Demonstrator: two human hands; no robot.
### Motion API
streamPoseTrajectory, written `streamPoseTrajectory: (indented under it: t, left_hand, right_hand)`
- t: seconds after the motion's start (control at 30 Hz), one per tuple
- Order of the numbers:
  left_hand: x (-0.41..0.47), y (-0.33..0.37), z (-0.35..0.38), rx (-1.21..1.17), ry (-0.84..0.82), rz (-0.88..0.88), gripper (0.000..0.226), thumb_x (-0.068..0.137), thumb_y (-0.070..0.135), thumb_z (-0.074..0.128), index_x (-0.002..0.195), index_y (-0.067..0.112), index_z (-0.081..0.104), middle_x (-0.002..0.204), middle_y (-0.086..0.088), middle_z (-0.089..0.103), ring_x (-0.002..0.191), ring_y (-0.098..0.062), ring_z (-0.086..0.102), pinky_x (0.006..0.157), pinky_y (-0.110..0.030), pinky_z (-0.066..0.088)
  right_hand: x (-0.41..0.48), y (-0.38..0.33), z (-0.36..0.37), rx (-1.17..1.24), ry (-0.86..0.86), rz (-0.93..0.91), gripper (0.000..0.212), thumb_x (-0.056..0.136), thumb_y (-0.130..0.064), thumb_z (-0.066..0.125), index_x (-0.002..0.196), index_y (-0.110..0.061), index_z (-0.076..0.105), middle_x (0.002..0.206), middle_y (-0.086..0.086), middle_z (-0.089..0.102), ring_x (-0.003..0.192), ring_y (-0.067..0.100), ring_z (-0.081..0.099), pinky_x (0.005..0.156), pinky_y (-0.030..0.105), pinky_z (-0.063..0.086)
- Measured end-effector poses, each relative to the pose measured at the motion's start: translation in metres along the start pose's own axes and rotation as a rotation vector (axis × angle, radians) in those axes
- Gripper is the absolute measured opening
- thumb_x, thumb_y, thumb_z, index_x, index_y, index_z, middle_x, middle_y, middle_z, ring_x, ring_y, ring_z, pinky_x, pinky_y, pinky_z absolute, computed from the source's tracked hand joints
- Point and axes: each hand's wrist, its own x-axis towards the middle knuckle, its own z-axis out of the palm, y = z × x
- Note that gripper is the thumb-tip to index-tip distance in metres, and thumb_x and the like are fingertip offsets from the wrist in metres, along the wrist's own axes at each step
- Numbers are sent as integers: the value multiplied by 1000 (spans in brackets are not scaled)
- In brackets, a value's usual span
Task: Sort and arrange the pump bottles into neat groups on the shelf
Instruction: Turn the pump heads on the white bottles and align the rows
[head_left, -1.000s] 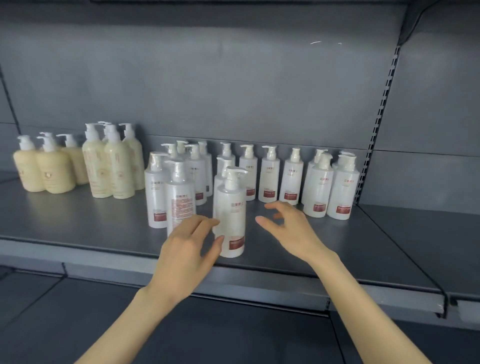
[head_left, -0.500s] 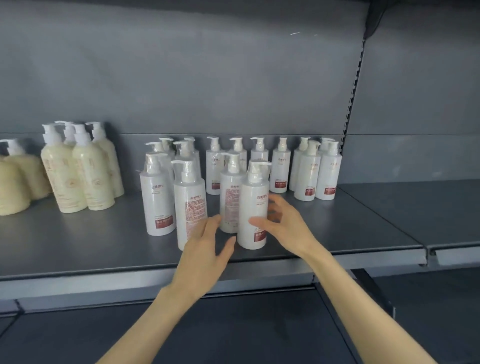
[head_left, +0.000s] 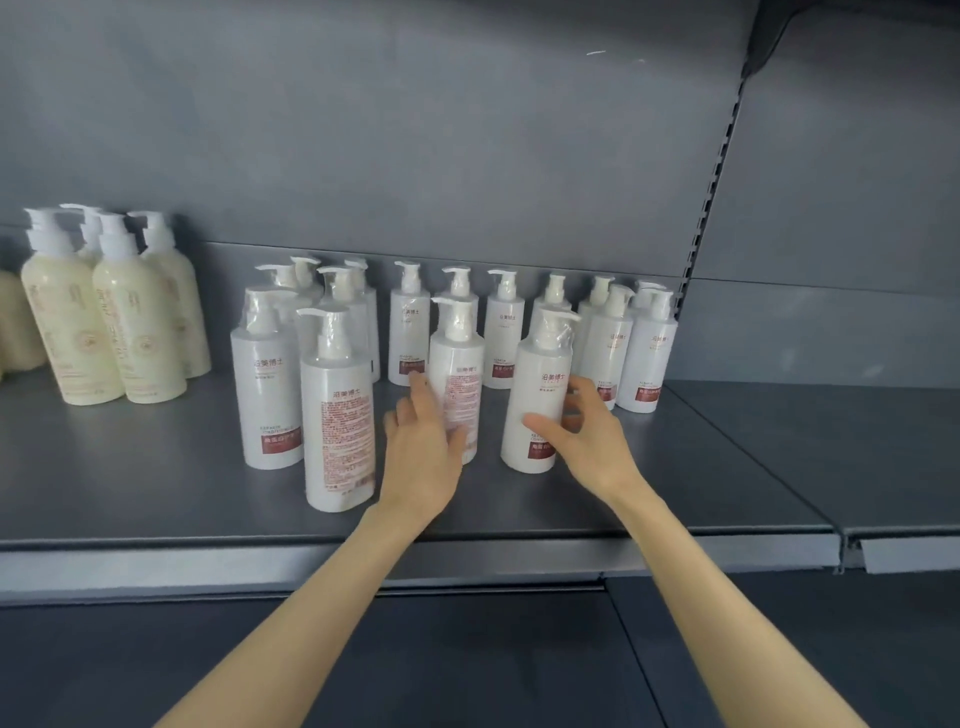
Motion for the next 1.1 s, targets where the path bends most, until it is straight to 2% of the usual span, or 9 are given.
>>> streamPoseTrajectory:
  t: [0.1,0.2,0.27,0.37,0.53,0.73,0.83,0.9,1.1]
  left_hand:
    - [15,4,7,-32,-73,-80,73,82,36,69,136,7,30,129,-15,36,120,-34,42,101,-41,37]
    - [28,2,9,-192,-205,-166,79,71,34,77,129,11,29,125,-6,33,119,-26,43,100,-41,43]
    - [32,-3,5,-328,-333,-207,89,72,24,77,138,17,19,130,-2,37,113,-22,51,82,-35,55]
    - [37,-7,5,-344,-430,-174,90,77,22,75,146,25,18,119,4,53,92,-11,59,55,-19,50]
    - [49,9,27,-157,-380,-144,87,67,42,80,136,22,30,119,-4,42,93,-18,54,42,-19,46]
    - [66,5,24,-355,-518,-169,89,75,3,74,145,26,25,108,2,51,84,-17,63,61,-27,59]
    - [71,7,35,-268,-411,-121,76,71,12,80,136,21,41,98,4,57,78,-11,60,58,-21,55]
    - [77,8,44,-173,-346,-108,72,65,24,83,127,17,46,108,-1,61,91,-15,60,75,-26,53]
    - [89,16,68,-100,-232,-183,87,64,32,83,130,10,31,126,-7,53,115,-28,53,97,-41,46]
  right_hand:
    - [11,7,-6,14,-1,3,57,85,-22,68,134,-19,39,110,-9,54,87,-4,54,65,9,43]
    - [20,15,-14,-4,-54,18,58,87,-23,67,135,-23,35,113,-7,53,87,-5,55,64,9,43]
    - [23,21,-20,-25,-135,37,67,85,-18,68,139,-26,28,116,-7,53,90,-3,57,63,9,44]
    - [29,27,-27,-66,-205,32,76,82,-9,69,140,-29,25,116,-5,53,94,1,58,67,12,45]
    - [46,35,-28,-80,-185,24,79,80,-11,71,142,-28,25,120,0,53,99,12,60,77,18,46]
    - [66,41,-29,-92,-169,11,76,83,-9,68,142,-27,22,117,-3,51,95,8,56,69,12,43]
    - [74,44,-28,-102,-168,16,77,84,-8,67,143,-26,21,123,-2,51,107,15,55,85,22,46]
    - [78,45,-27,-107,-167,24,77,84,-7,67,143,-25,21,126,-3,51,112,15,54,93,29,45]
    - [87,46,-24,-172,-111,34,68,84,-9,66,140,-15,27,133,3,52,117,21,53,102,37,43]
